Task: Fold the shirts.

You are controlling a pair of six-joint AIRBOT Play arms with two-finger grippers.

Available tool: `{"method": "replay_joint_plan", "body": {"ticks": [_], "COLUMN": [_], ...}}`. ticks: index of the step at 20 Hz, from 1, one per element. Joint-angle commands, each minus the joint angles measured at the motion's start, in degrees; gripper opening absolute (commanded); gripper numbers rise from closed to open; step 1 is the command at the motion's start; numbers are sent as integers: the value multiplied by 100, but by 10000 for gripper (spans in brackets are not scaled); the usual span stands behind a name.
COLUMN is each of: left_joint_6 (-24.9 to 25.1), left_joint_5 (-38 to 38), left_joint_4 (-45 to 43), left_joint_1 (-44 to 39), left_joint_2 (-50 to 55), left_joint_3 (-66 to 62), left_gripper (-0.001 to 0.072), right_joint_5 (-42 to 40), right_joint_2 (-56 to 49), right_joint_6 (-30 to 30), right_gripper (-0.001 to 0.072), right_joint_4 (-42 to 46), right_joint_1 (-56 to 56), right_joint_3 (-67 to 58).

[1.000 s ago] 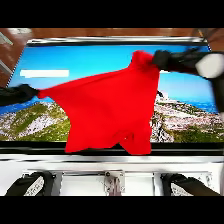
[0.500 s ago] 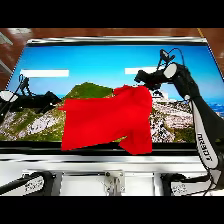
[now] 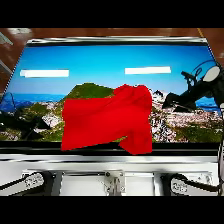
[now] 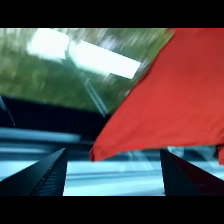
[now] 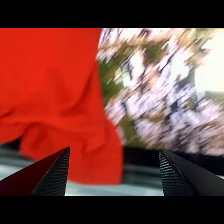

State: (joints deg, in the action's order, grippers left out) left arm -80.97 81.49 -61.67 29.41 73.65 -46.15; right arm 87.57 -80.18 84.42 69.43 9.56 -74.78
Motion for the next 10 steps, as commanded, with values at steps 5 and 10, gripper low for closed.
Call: {"method": "replay_joint_plan", "body": {"ticks": [5, 10], "left_joint_6": [511, 380], "left_joint_5": [-1073, -1196], "left_joint_4": [922, 1137], "left_joint_1": [-267, -870], "left_joint_2": [-20, -9], "left_joint_3": [1775, 1775], "left_gripper": [708, 705], "right_joint_5": [-745, -1086], "right_joint_2": [284, 284], "right_joint_6": [-459, -457], "right_gripper": [661, 661], "right_joint_4": [-1937, -1825], "right_joint_1": [181, 133], "right_joint_3": [1231, 1231]}}
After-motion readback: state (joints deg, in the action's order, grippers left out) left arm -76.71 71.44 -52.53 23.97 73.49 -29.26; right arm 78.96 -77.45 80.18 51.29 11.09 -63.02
